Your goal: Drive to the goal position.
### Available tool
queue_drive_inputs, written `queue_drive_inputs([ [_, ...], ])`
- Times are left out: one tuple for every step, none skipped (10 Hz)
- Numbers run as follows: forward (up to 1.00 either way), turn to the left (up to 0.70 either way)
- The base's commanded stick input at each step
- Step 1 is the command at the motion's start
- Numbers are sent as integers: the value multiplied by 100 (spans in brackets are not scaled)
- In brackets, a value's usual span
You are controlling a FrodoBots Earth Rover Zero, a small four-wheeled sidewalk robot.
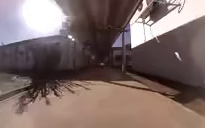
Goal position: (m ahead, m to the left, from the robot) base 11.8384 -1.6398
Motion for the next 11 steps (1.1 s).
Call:
queue_drive_inputs([
  [100, 1],
  [100, 1],
  [100, 1],
  [100, 1],
  [100, 1],
  [100, 1],
  [100, 1],
  [100, 1],
  [100, 1],
  [100, 1],
  [100, 1],
])
